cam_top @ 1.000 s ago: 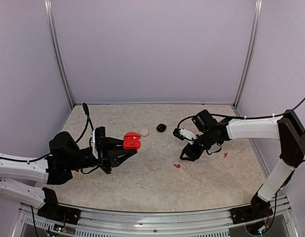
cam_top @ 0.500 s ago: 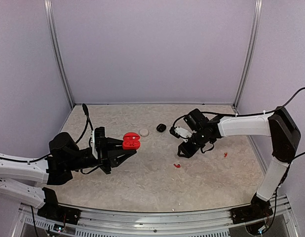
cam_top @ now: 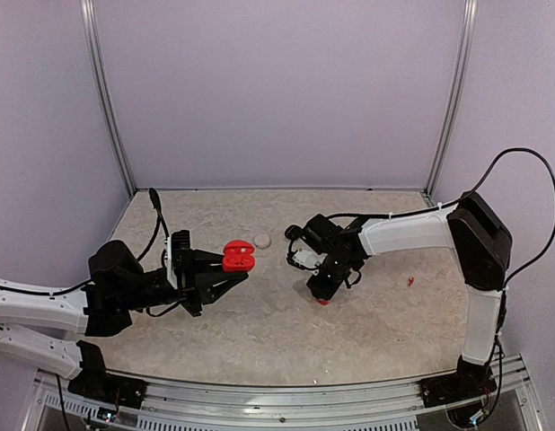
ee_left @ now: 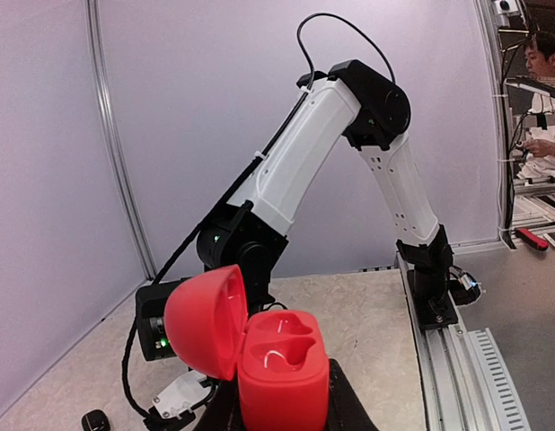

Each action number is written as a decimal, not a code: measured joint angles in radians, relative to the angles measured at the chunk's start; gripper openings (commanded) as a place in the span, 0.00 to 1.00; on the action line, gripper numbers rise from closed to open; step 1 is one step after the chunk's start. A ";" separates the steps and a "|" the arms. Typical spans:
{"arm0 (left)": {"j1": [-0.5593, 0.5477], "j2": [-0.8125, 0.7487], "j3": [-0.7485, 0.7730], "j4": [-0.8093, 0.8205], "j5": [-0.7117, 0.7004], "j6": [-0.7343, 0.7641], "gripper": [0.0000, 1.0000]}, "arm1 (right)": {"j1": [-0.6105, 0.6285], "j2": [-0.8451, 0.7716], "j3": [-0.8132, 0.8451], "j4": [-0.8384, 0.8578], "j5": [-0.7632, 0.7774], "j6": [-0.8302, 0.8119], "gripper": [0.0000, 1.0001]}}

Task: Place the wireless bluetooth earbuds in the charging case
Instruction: Move the left earbud to the center of the board, then pick up the left earbud from the center of the board, then insert the left earbud into the left side groove of the charging case.

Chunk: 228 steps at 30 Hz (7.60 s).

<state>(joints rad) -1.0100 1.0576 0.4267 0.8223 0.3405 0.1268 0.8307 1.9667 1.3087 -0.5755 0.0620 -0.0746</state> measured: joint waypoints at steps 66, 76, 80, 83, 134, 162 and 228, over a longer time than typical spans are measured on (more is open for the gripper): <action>0.005 -0.008 -0.011 0.001 0.014 -0.007 0.06 | -0.066 -0.086 -0.121 -0.008 -0.303 0.196 0.39; 0.006 -0.011 -0.013 0.001 0.014 -0.007 0.06 | 0.020 -0.045 -0.064 -0.039 -0.280 0.116 0.31; 0.006 -0.011 -0.013 0.001 0.014 -0.007 0.06 | 0.054 -0.042 -0.053 -0.066 -0.219 0.094 0.32; 0.006 -0.011 -0.013 0.001 0.014 -0.007 0.06 | 0.066 -0.040 -0.048 -0.076 -0.177 0.072 0.33; 0.016 -0.016 -0.021 0.118 -0.058 0.045 0.05 | 0.137 -0.653 -0.027 0.263 -0.348 -0.032 0.09; -0.024 0.074 -0.009 0.293 -0.214 -0.014 0.04 | 0.415 -0.557 -0.056 0.815 -0.202 -0.050 0.09; -0.052 0.157 0.006 0.397 -0.420 -0.008 0.03 | 0.433 -0.414 -0.008 0.909 0.011 0.007 0.09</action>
<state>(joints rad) -1.0618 1.2148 0.4332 1.2194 -0.0795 0.1188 1.2640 1.5532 1.3003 0.3340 0.0727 -0.0673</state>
